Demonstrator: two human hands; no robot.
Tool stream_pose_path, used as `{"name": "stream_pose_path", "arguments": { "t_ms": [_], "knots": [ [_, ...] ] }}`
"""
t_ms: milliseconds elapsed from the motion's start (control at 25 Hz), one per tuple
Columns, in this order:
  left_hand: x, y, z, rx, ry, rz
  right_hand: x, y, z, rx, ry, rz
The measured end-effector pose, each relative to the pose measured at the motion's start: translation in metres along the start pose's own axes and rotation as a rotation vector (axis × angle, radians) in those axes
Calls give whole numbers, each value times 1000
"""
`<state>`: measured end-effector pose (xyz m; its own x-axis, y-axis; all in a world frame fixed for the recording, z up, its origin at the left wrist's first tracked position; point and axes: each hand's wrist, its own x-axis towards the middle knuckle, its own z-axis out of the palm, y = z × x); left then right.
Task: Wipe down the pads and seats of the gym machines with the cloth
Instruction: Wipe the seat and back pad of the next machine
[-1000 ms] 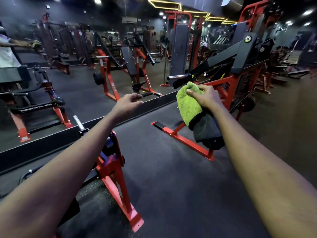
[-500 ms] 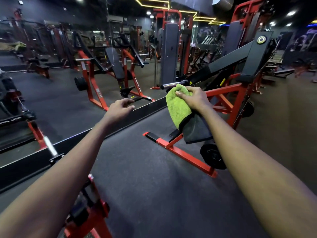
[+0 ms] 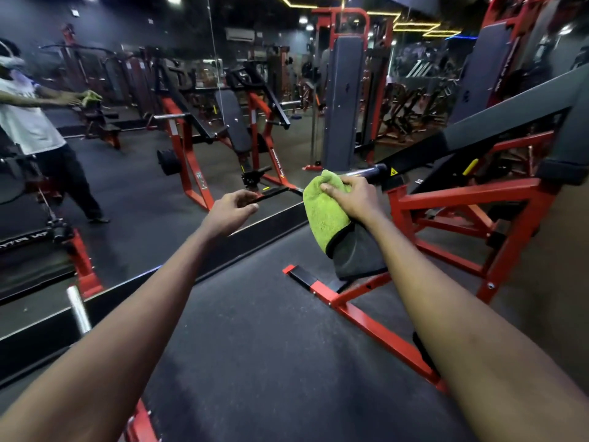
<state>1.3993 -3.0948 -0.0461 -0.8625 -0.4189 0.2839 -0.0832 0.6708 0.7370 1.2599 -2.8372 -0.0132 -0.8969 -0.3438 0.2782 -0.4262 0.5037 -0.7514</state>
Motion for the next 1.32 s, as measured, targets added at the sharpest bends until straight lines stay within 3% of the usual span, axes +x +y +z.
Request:
{"name": "stream_pose_path", "arguments": {
  "t_ms": [600, 840, 1320],
  "knots": [
    [375, -134, 29, 7, -51, 41, 357, 19, 181, 70, 112, 28],
    [522, -184, 45, -16, -104, 54, 494, 47, 206, 20, 176, 135],
    [836, -233, 143, -76, -245, 148, 763, 124, 231, -33, 306, 279]
  ]
}}
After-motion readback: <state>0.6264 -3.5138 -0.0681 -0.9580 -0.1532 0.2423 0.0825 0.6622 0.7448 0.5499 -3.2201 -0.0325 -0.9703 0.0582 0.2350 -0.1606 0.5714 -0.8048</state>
